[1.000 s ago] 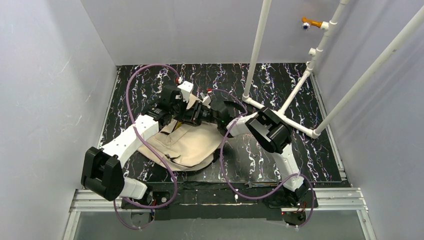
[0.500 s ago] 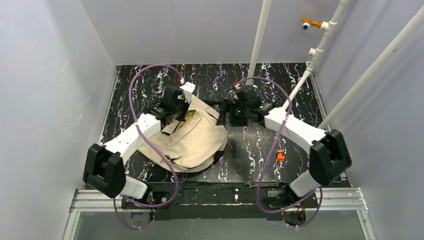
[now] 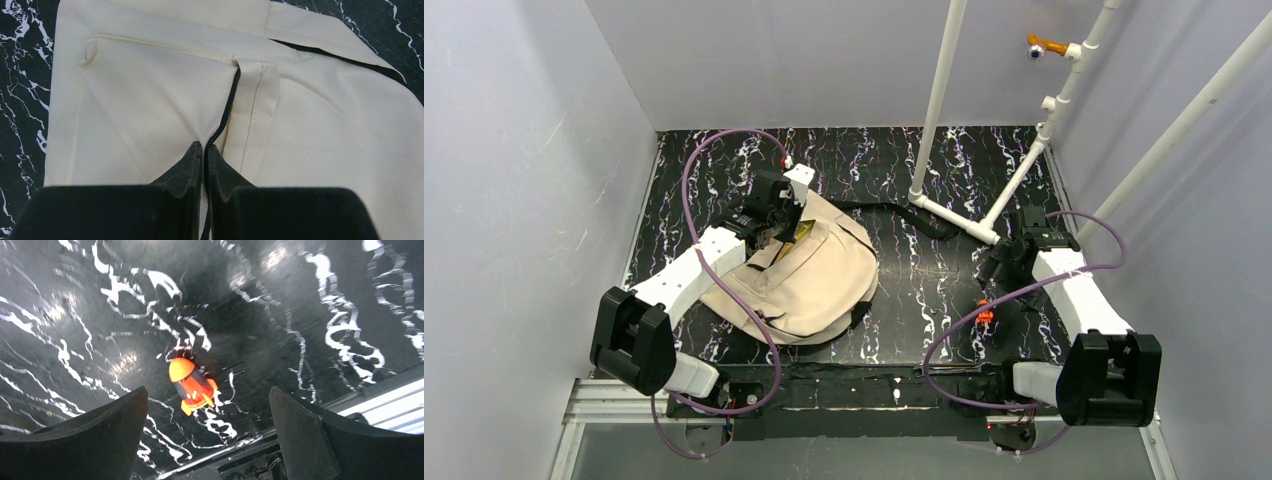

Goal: Pack the student bag
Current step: Pick up the stationery from the center of the board, then place the stationery in the student bag.

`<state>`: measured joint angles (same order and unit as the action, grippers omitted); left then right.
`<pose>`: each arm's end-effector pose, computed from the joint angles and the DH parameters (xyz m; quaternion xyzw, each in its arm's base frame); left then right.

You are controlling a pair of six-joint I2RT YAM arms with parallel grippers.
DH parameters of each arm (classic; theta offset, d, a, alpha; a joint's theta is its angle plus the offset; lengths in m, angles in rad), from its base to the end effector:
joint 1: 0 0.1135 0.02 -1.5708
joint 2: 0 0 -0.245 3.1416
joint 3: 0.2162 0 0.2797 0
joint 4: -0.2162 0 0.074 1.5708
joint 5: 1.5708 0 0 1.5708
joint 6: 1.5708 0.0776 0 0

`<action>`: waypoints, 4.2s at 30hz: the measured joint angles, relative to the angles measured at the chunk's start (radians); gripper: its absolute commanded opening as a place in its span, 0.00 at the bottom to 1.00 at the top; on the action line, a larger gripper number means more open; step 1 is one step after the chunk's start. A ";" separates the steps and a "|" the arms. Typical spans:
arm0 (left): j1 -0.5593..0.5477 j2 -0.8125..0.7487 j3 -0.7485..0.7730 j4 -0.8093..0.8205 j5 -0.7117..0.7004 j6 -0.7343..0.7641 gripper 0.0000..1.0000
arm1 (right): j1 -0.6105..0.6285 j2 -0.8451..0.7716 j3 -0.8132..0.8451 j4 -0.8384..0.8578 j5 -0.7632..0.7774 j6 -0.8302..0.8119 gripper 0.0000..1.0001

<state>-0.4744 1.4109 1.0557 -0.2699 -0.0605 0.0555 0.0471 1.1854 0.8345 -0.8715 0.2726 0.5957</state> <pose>0.3409 -0.1698 0.2280 0.2197 0.8624 -0.0683 0.4509 0.2565 -0.0088 0.1632 0.2870 0.9329 -0.0727 0.2052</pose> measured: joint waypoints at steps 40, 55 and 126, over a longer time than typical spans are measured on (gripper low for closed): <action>-0.001 0.006 0.007 -0.011 0.001 0.000 0.00 | 0.146 0.238 -0.079 0.155 -0.282 -0.108 0.32; -0.001 -0.026 0.002 -0.012 -0.011 -0.006 0.00 | 0.760 0.572 0.225 1.106 -0.593 0.109 0.33; -0.013 -0.034 0.024 -0.043 -0.117 -0.098 0.54 | 0.689 0.678 0.274 1.301 -0.699 0.188 0.81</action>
<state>-0.4873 1.3766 1.0798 -0.3134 -0.1776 -0.0425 0.7357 1.8633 1.1080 0.4294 -0.4267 0.7834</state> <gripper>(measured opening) 0.385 0.808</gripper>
